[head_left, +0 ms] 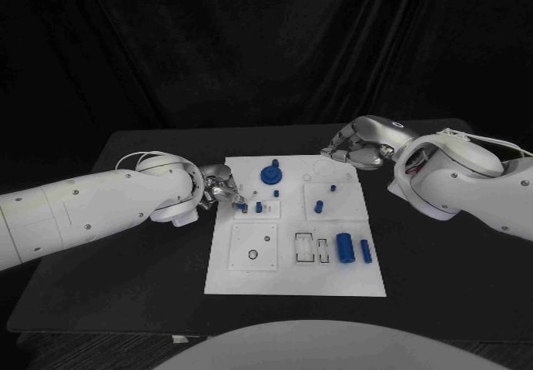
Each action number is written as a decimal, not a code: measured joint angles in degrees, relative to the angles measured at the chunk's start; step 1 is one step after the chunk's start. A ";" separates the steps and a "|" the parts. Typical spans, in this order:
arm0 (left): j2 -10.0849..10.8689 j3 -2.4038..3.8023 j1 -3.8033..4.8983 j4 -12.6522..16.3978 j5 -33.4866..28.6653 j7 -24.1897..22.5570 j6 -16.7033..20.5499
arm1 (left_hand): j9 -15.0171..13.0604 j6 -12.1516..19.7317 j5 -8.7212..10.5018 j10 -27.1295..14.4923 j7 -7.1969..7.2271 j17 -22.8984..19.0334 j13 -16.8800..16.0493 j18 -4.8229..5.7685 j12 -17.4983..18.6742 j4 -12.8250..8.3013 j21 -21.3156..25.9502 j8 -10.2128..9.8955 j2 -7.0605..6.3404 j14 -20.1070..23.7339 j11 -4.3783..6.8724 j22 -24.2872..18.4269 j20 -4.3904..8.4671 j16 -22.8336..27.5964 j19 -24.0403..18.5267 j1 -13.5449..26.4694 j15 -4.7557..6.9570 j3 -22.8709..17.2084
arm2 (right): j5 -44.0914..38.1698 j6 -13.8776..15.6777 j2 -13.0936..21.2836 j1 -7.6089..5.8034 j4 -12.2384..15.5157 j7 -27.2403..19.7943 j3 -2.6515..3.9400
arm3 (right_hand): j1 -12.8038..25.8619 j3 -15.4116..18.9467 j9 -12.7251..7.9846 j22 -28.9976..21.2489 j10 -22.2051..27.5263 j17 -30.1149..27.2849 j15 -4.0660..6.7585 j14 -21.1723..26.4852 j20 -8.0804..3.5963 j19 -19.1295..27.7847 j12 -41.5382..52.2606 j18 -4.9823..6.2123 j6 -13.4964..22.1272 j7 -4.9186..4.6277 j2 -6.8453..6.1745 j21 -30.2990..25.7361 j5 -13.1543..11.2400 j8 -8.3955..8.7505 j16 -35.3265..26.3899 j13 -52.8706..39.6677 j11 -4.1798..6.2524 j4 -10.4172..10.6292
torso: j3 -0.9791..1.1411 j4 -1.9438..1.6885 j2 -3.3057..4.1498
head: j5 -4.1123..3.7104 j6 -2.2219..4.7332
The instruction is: Assemble the parts on the task board
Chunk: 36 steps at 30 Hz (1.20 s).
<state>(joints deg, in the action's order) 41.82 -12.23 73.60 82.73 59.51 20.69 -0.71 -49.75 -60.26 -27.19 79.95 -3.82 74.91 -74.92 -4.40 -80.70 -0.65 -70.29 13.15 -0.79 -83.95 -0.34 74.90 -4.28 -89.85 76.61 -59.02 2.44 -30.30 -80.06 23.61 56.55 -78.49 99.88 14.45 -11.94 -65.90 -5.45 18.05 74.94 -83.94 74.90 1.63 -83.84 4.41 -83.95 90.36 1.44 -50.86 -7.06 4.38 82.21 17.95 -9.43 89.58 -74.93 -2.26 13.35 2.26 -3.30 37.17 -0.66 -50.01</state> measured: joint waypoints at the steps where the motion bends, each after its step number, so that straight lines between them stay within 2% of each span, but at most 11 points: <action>1: -0.04 0.00 -0.01 -0.04 0.00 0.00 0.00 | 0.00 0.00 0.00 0.00 0.00 0.00 0.00 0.00 0.00 0.00 0.00 -0.07 0.00 0.00 0.00 0.00 0.00 0.00 0.00 0.00 0.00 0.00 | 0.04 0.00 -0.01 0.00 -0.01 0.00 0.00 | 0.00 0.00 0.00 0.00 0.00 0.00 0.00 0.00 0.00 0.00 0.00 -0.01 0.00 0.00 0.00 0.00 0.00 0.00 0.00 0.00 0.00 0.00 | 0.00 0.00 0.00 | 0.02 0.00; 36: -0.49 0.08 -0.70 -0.50 -0.01 -0.38 0.64 | 0.07 0.14 0.05 0.00 -0.36 0.00 0.00 0.00 0.00 0.17 0.22 -0.08 0.22 0.00 0.00 0.00 0.00 0.00 0.00 -0.22 0.00 -0.17 | 0.68 -0.04 -0.03 0.10 -0.06 -0.02 0.00 | -0.47 -0.17 -0.04 -0.02 0.00 0.00 0.00 0.00 0.00 0.00 0.00 -0.05 0.00 0.00 -0.01 -0.21 0.86 0.00 -0.22 0.00 0.00 -0.16 | -0.03 -0.02 0.02 | 0.12 0.00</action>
<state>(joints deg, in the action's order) 41.33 -12.15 72.90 82.23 59.50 20.31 -0.07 -49.68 -60.12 -27.13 79.94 -4.18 74.91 -74.92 -4.39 -80.70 -0.48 -70.07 13.06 -0.56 -83.95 -0.33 74.90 -4.28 -89.85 76.61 -59.24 2.44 -30.47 -79.38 23.58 56.52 -78.39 99.82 14.43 -11.94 -66.37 -5.62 18.00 74.92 -83.94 74.90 1.63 -83.85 4.41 -83.95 90.36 1.39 -50.86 -7.06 4.37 81.99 18.82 -9.43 89.36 -74.93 -2.26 13.19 2.23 -3.32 37.19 -0.54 -50.01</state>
